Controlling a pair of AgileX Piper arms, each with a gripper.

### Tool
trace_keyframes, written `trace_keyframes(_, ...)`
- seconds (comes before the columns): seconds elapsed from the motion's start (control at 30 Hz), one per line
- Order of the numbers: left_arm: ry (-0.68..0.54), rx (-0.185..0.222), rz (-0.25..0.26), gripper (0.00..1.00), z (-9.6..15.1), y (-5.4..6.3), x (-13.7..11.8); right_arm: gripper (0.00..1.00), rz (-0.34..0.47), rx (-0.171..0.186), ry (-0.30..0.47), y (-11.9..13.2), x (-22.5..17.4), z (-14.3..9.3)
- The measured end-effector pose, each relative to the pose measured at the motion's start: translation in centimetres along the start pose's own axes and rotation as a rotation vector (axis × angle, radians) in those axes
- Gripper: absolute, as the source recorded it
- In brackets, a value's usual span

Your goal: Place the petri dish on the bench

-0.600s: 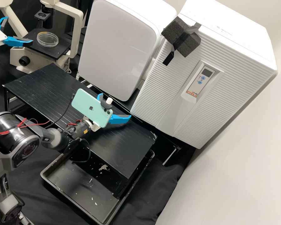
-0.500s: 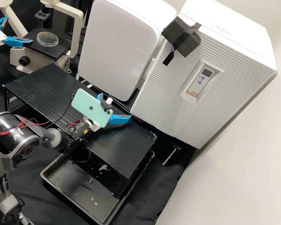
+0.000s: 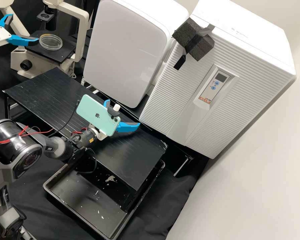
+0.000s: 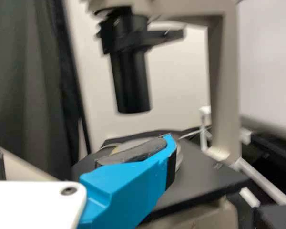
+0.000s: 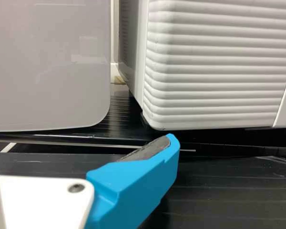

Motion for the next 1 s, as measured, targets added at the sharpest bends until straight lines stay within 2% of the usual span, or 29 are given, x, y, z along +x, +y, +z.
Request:
trace_keyframes(0.13, -0.054, -0.036, -0.002, 1.00, 0.6, 0.1, 1.4, 1.00, 0.000, 0.000, 0.000, 0.0, 0.0, 0.0)
trace_keyframes(0.27, -0.091, -0.045, -0.050, 1.00, 1.0, -0.6, 2.7, 1.00, 0.000, 0.000, 0.000, 0.0, 0.0, 0.0)
trace_keyframes(0.33, -0.089, -0.052, -0.061, 1.00, 0.9, -0.9, 3.4, 1.00, 0.000, 0.000, 0.000, 0.0, 0.0, 0.0)
trace_keyframes(0.4, -0.078, -0.059, -0.097, 1.00, 0.7, -1.5, 4.0, 1.00, 0.000, 0.000, 0.000, 0.0, 0.0, 0.0)
trace_keyframes(0.67, -0.052, -0.063, -0.169, 1.00, 0.2, -3.1, 5.5, 1.00, 0.000, 0.000, 0.000, 0.0, 0.0, 0.0)
trace_keyframes(0.87, -0.043, -0.120, -0.176, 1.00, 0.1, -3.4, 6.3, 1.00, 0.000, 0.000, 0.000, 0.0, 0.0, 0.0)
trace_keyframes(1.0, -0.046, -0.121, -0.173, 1.00, 0.0, -3.6, 7.0, 1.00, 0.000, 0.000, 0.000, 0.0, 0.0, 0.0)
